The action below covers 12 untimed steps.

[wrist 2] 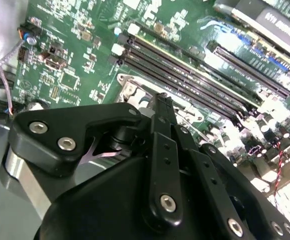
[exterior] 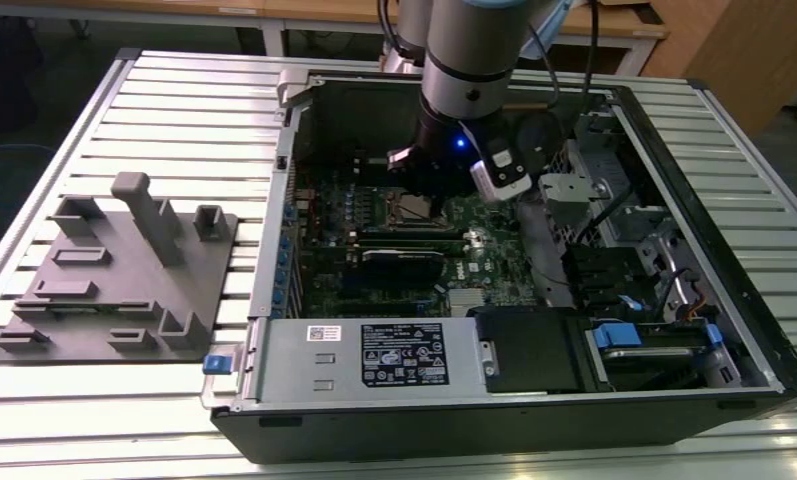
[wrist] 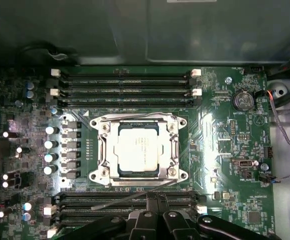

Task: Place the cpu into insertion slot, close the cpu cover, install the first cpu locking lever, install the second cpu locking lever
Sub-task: 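Install the second cpu locking lever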

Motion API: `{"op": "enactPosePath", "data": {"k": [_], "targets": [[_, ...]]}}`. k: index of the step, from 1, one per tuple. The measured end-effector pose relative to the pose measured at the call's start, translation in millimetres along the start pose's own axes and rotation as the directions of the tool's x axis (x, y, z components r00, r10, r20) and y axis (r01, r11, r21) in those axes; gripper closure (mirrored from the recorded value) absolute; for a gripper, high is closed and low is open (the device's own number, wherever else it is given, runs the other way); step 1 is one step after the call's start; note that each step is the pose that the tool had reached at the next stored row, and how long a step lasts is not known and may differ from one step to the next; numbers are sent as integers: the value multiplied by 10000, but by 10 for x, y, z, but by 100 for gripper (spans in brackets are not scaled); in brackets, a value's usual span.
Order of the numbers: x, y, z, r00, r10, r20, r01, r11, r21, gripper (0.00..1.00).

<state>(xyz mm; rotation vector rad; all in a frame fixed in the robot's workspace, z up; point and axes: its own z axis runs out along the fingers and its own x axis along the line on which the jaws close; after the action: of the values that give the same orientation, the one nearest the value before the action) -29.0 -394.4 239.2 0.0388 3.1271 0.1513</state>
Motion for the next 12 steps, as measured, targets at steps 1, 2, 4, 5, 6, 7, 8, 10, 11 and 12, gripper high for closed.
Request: {"op": "enactPosePath", "data": {"k": [1, 2, 4, 5, 6, 7, 8, 10, 11, 12], "targets": [[4, -9, 0, 10000, 3, -30, -3, 10000, -57, 89], [10, -16, 1, 10000, 8, -69, -9, 10000, -83, 89], [22, -48, 5, 9999, 13, -127, -14, 10000, -97, 89], [29, -59, 13, 9999, 16, -153, -18, 10000, -98, 89], [33, -62, 22, 9998, 19, -185, -21, 9999, -100, 89], [41, -64, 28, 9997, 24, -223, -26, 9999, -98, 89], [51, -66, 31, 9997, 28, -259, -30, 9999, -100, 89], [66, -67, 41, 9995, 32, -313, -35, 9999, -113, 89], [68, -67, 43, 9995, 32, -328, -36, 9999, -119, 89], [68, -67, 42, 9995, 33, -330, -37, 9999, -119, 89]]}}
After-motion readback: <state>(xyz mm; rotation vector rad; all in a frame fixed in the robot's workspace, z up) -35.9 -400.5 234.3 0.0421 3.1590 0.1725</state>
